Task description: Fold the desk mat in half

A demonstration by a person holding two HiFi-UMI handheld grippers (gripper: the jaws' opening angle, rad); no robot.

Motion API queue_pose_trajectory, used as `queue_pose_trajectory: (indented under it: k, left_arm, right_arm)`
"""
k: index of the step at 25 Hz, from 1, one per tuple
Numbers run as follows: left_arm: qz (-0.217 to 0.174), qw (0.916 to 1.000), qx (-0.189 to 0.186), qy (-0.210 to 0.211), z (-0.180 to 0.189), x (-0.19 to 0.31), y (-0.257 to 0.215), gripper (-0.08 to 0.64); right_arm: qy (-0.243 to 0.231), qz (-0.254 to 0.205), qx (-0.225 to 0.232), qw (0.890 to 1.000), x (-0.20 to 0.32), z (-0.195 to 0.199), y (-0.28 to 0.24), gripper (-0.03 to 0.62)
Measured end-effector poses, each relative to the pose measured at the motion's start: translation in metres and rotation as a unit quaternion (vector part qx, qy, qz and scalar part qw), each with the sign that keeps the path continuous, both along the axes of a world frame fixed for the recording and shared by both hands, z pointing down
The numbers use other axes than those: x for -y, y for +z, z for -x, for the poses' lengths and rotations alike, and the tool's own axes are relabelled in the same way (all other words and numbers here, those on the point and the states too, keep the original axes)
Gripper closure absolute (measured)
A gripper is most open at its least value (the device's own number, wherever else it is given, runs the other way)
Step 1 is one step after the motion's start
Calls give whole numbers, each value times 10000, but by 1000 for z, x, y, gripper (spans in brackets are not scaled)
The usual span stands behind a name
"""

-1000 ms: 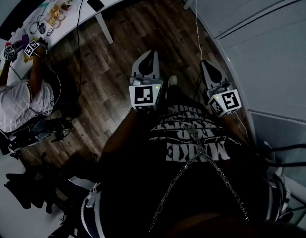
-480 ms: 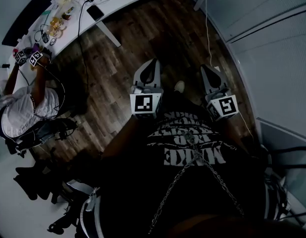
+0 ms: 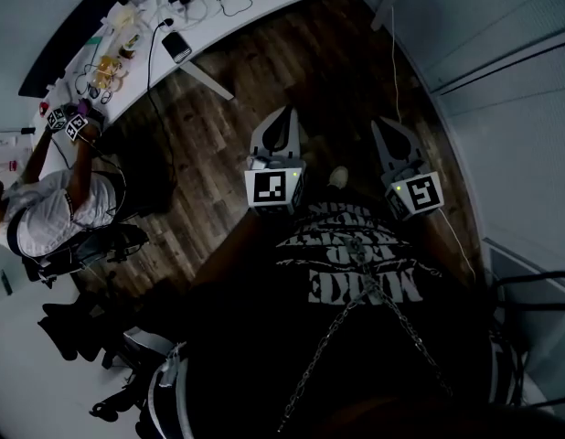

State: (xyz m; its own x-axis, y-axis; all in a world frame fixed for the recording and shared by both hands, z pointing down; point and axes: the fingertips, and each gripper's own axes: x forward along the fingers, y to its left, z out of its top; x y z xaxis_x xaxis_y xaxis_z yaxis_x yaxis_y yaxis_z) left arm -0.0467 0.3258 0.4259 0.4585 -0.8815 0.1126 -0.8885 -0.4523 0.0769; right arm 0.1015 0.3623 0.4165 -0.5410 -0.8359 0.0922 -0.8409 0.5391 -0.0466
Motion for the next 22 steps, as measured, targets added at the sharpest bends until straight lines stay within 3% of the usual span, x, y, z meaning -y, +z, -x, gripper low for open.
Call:
queue_pose_trajectory:
  k: [4,8,13,19,22]
  left_arm:
    - [-207,9998,35,-48,-46,31,-18,560]
    - [-294,9995,-4,-108,-44,38,-25,560]
    - [-434,9990,90,-59,-44,33,-32,560]
    - [-5,9994,61,-335,-31,32,-32,560]
    - [30,9994,72,-341,-27,29,-23,559]
  right_arm:
    - [-168,-235,-99,9995,21,-41,-15,592]
    - [-45,-405,-141,9991,25,-47,-24,592]
    - [11,-300,-32,9995,30,-50,-23,592]
    - [-67,-40,-52,10000,35,-47,-27,592]
    - [-47,21,-100,9999,33,-49,-14,592]
